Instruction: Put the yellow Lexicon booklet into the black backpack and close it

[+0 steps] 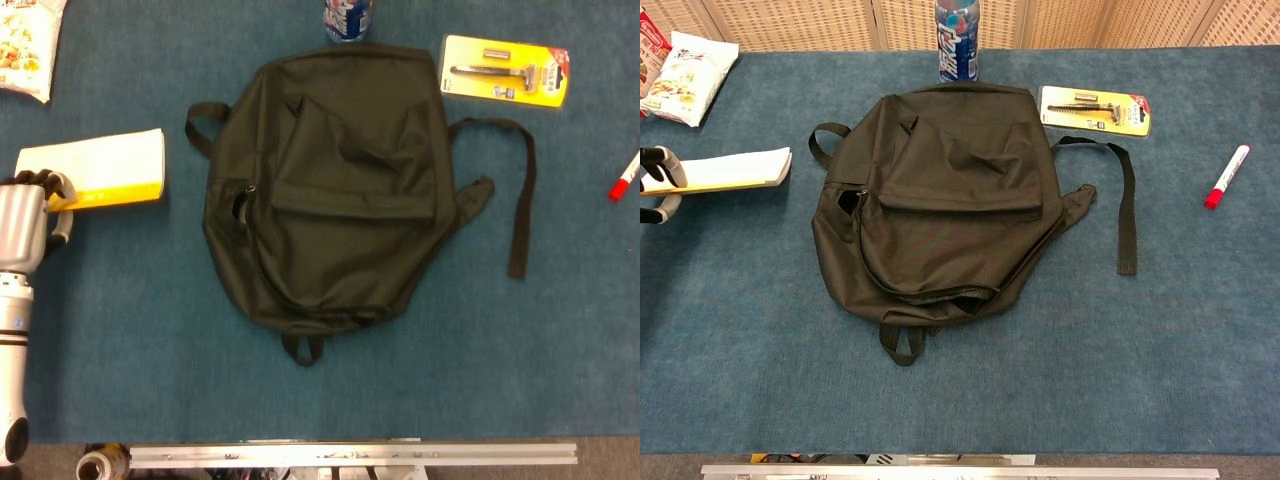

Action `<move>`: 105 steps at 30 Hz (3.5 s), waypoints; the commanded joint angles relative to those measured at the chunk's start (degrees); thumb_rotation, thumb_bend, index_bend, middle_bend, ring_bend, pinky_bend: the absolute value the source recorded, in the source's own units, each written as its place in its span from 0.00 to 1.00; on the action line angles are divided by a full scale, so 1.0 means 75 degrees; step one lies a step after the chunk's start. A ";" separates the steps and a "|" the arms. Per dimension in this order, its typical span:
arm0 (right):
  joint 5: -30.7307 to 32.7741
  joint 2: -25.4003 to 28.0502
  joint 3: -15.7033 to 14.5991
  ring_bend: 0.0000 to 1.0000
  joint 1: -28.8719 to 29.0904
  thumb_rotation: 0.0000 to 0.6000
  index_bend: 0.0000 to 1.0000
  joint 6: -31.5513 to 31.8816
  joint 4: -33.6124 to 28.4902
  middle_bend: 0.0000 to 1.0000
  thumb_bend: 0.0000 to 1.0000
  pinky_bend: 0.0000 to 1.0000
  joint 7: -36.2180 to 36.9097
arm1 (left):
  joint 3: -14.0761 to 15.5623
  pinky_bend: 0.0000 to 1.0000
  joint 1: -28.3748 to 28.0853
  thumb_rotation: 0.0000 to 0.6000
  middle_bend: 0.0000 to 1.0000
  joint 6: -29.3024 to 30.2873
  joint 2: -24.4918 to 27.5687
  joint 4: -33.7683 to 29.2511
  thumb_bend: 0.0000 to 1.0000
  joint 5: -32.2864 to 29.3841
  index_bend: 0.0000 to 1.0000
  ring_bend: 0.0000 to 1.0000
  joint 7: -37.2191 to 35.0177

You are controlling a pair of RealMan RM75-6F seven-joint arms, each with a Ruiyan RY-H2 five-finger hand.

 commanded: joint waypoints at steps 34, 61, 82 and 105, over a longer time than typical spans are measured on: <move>-0.0168 -0.0034 0.0115 0.27 0.0084 1.00 0.29 0.0189 -0.0247 0.39 0.24 0.45 -0.0209 | 0.0091 0.53 0.0071 1.00 0.49 0.2179 0.0705 -0.0998 0.36 0.1413 0.53 0.42 -0.1261; -0.0765 0.0161 -0.0005 0.27 0.1026 1.00 0.29 -0.1152 -0.1412 0.39 0.23 0.45 -0.1317 | 0.0248 0.54 0.0303 1.00 0.49 0.2932 0.1334 -0.1992 0.36 0.1929 0.53 0.42 -0.1600; 0.1237 -0.2379 0.0369 0.27 0.3619 1.00 0.29 -0.4706 -0.2695 0.38 0.05 0.45 -0.5147 | 0.0439 0.54 0.0562 1.00 0.49 0.3195 0.1591 -0.2189 0.36 0.2140 0.54 0.42 -0.1542; 0.3606 -0.5650 -0.0010 0.27 0.4894 1.00 0.29 -0.4077 -0.1229 0.37 0.00 0.45 -0.8757 | 0.0442 0.54 0.0751 1.00 0.49 0.3246 0.1670 -0.2028 0.36 0.2053 0.54 0.42 -0.1792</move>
